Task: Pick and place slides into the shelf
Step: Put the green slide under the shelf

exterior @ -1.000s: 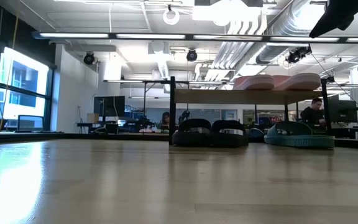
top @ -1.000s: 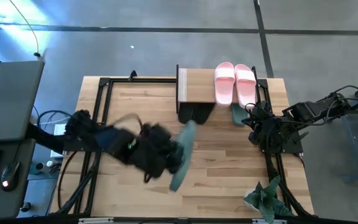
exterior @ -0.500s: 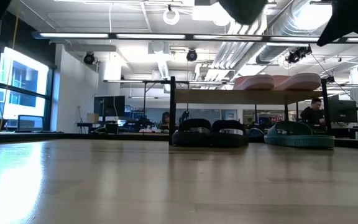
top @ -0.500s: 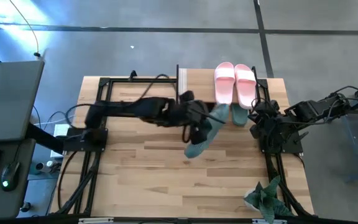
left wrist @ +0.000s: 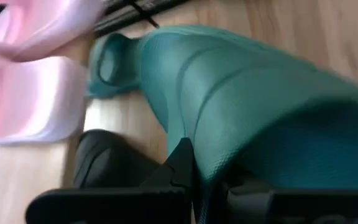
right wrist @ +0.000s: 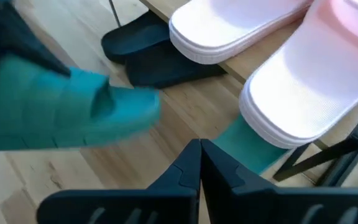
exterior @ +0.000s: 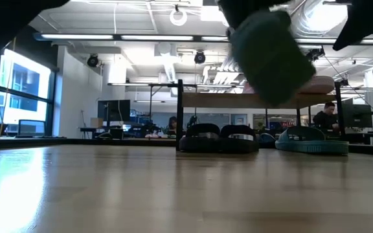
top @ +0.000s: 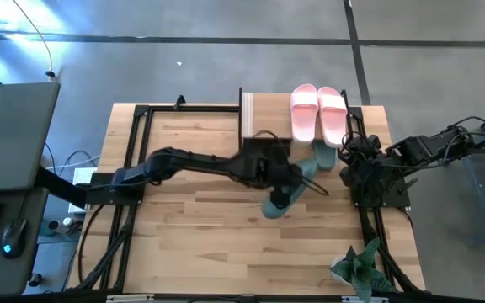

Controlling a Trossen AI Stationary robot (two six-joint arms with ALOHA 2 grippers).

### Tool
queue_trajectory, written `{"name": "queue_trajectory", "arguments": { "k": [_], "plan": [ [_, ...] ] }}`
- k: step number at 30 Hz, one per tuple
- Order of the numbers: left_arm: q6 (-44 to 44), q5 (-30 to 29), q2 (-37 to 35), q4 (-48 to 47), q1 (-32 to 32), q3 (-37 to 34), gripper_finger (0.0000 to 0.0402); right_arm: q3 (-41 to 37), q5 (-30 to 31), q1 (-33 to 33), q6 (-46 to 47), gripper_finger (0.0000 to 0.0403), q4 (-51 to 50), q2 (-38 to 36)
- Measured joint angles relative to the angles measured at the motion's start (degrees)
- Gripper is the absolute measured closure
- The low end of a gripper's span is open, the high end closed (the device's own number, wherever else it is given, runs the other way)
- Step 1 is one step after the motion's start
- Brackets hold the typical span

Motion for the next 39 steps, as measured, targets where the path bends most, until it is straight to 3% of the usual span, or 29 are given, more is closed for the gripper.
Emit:
{"name": "queue_trajectory", "arguments": {
  "k": [13, 20, 27, 32, 39],
  "plan": [
    [14.82, -7.82, 11.4, 10.36, -0.96, 0.17, 0.0401, -0.02, 1.27, 0.01, 0.03, 0.0403, -5.0, -1.24],
    [16.82, -11.83, 14.13, 9.47, -0.52, 0.05, 0.0401, -0.02, 1.28, 0.02, -2.2, 0.0403, -4.49, -0.98],
    [16.99, -12.1, 14.7, 9.53, -0.35, 0.15, 0.0399, -0.02, 1.63, 0.02, -2.42, 0.0403, -4.43, -0.96],
    [16.93, -10.65, 14.72, 10.11, -0.28, 0.13, 0.0379, -0.02, 1.48, 0.02, -2.32, 0.0403, -4.02, -0.96],
    [15.68, -10.41, 14.88, 10.28, -0.24, 0.04, 0.0319, -0.02, 0.33, 0.02, -2.29, 0.0403, -3.51, -0.96]
  ]
}}
